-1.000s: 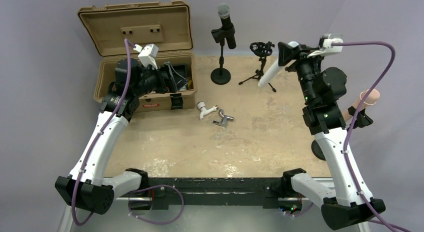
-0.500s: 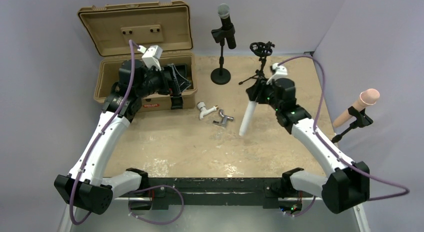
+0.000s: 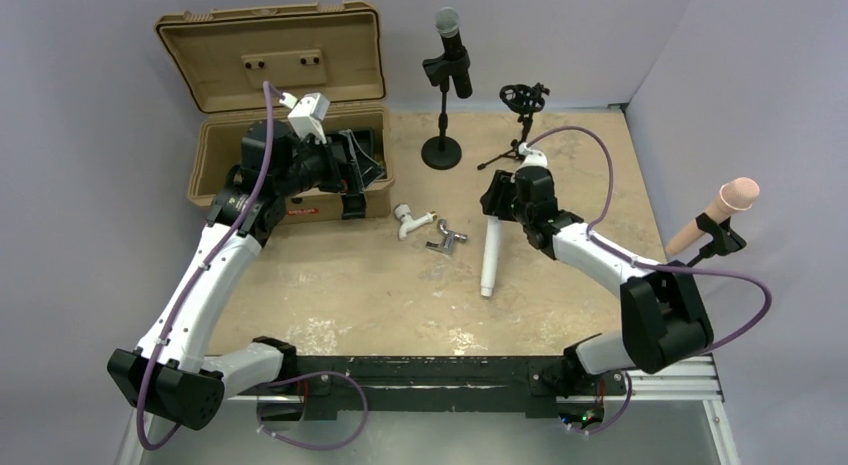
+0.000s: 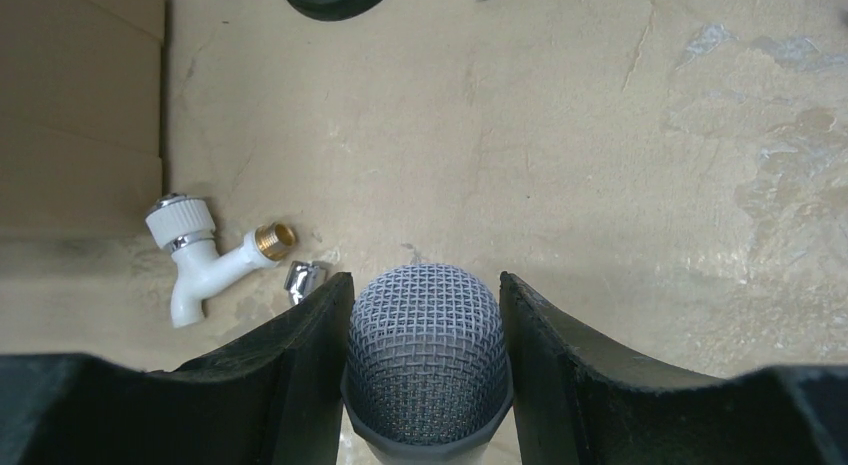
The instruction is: Remove the microphone from the stand
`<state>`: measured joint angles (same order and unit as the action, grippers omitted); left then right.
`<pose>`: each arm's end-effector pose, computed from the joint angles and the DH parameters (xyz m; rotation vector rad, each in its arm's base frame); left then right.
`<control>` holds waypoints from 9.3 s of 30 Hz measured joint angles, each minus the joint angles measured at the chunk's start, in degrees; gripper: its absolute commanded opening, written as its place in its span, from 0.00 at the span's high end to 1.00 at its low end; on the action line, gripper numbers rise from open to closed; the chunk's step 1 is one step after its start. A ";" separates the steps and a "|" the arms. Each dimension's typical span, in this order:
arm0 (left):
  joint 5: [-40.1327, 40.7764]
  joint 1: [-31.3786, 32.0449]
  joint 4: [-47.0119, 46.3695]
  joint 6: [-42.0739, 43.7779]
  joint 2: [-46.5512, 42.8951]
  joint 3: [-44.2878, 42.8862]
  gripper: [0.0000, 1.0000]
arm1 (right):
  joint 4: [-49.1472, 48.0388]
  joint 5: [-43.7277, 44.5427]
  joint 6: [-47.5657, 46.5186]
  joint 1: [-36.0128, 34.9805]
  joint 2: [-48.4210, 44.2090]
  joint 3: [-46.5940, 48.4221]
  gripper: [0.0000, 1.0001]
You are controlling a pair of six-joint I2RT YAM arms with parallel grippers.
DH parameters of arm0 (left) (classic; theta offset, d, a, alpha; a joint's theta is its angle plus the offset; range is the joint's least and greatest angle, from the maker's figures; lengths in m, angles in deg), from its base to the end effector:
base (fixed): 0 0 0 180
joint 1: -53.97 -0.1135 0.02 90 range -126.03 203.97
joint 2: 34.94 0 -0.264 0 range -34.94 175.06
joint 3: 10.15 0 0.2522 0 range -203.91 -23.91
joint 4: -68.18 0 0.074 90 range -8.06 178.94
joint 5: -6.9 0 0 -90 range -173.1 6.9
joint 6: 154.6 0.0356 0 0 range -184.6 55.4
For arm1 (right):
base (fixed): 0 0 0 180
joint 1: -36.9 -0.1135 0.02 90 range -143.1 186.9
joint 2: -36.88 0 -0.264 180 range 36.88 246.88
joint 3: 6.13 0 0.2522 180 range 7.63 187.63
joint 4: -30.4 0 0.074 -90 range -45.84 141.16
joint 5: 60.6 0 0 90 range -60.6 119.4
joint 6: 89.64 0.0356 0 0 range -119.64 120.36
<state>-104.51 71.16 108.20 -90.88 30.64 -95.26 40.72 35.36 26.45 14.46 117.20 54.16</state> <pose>0.2340 -0.0860 0.4007 0.1022 1.9982 -0.8581 0.2851 0.1138 0.2321 0.1309 2.1187 0.3992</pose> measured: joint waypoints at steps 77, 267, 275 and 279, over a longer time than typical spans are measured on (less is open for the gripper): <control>-1.16 0.20 1.42 -0.09 1.16 0.00 0.10 | -23.71 -3.26 0.09 16.50 3.43 -3.54 0.39; 1.90 25.86 -32.70 -19.26 28.81 4.07 0.23 | -9.33 -17.33 -6.21 14.47 12.17 -4.15 0.45; 6.95 25.92 -33.38 -19.39 41.88 -10.88 0.31 | -17.79 -24.20 0.02 22.27 10.32 -10.56 0.64; 8.00 25.90 -33.48 -19.63 47.89 -18.75 0.33 | -19.45 -26.43 0.52 22.45 13.22 -10.51 0.64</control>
<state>-96.51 97.06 74.72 -110.51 78.53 -114.01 21.27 8.93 26.97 36.91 130.42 43.64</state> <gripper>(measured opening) 0.686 0.361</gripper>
